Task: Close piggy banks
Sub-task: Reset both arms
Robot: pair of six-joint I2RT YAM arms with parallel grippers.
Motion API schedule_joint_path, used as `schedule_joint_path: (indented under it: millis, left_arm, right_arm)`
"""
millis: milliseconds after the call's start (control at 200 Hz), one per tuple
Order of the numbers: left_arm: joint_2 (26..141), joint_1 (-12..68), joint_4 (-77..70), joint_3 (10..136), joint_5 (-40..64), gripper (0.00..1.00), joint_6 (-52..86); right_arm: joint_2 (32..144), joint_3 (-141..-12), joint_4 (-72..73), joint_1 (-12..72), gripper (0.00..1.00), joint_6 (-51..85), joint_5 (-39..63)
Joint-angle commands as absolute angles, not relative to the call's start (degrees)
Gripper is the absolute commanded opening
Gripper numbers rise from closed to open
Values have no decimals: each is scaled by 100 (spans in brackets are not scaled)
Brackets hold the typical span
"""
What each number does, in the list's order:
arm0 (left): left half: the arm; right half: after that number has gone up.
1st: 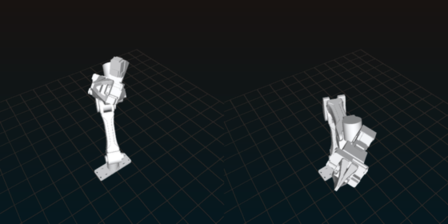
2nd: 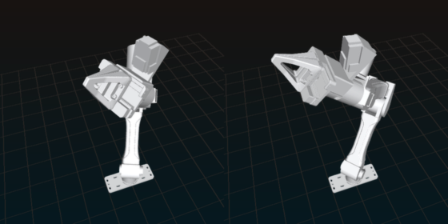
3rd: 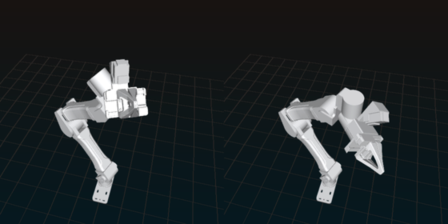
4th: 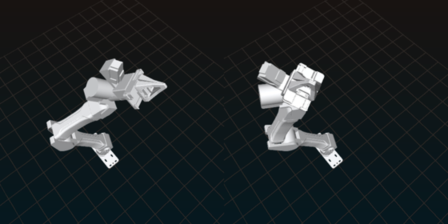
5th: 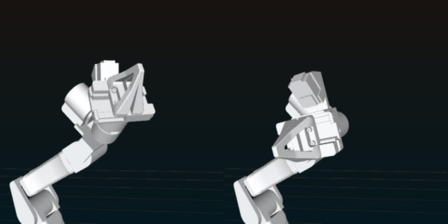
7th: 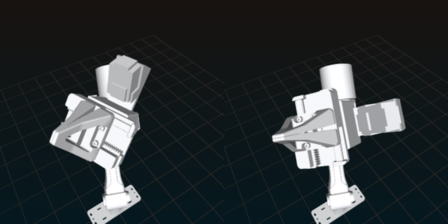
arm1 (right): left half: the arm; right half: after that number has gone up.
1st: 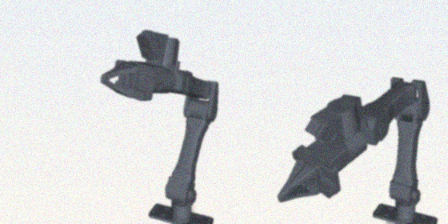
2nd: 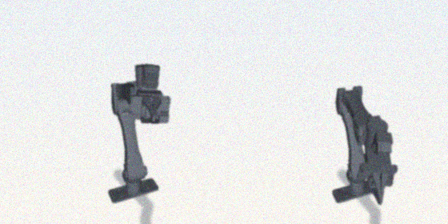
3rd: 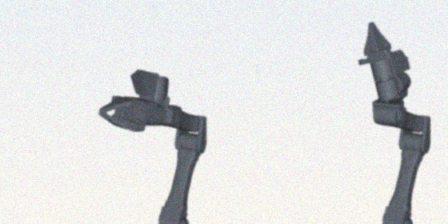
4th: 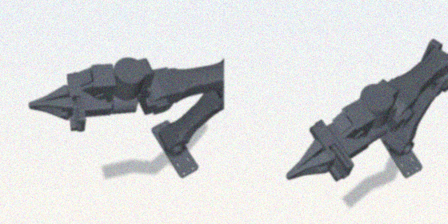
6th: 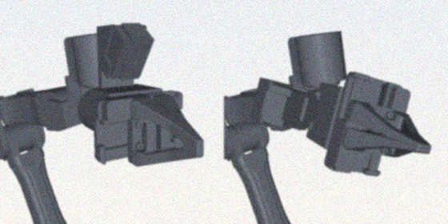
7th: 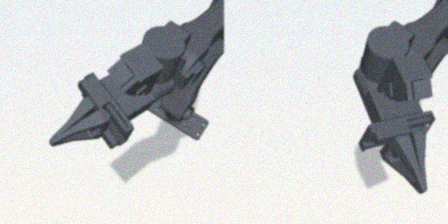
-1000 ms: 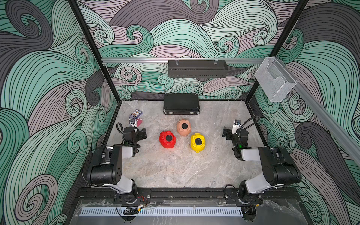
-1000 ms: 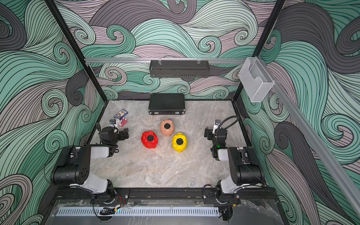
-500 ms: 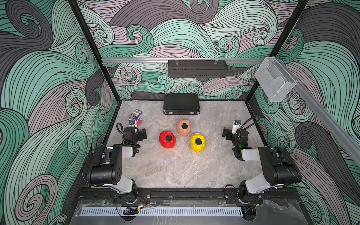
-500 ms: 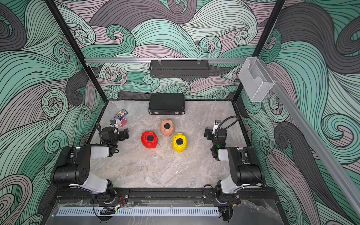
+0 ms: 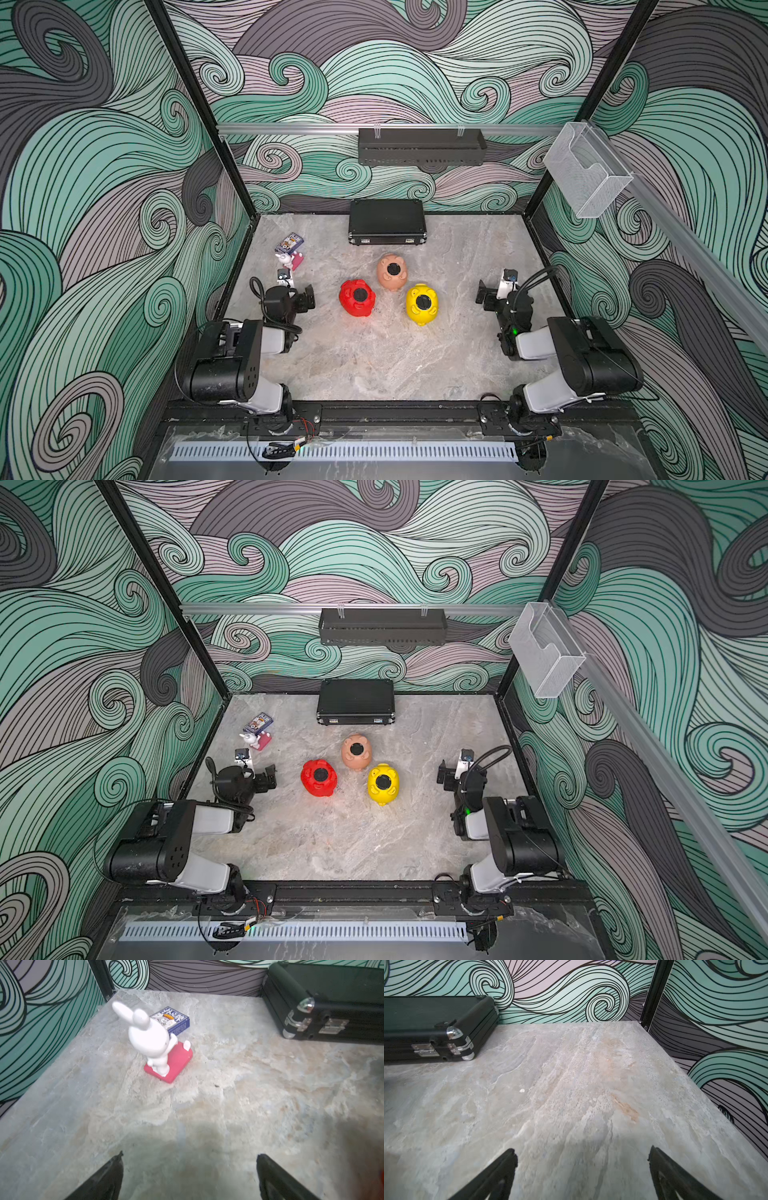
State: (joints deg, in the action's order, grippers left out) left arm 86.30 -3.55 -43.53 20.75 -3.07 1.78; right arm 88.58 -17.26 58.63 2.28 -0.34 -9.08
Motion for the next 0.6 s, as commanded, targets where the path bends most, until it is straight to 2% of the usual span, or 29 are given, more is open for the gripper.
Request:
schedule_joint_path:
  millis: [0, 595]
  left_arm:
    - [8716, -349, -3878, 2658, -485, 98, 263]
    - [8744, -343, -3807, 2706, -523, 99, 265]
  right_arm:
    - [8831, -2226, 5071, 250, 100, -55, -857]
    - [8863, -2375, 4799, 226, 100, -62, -701]
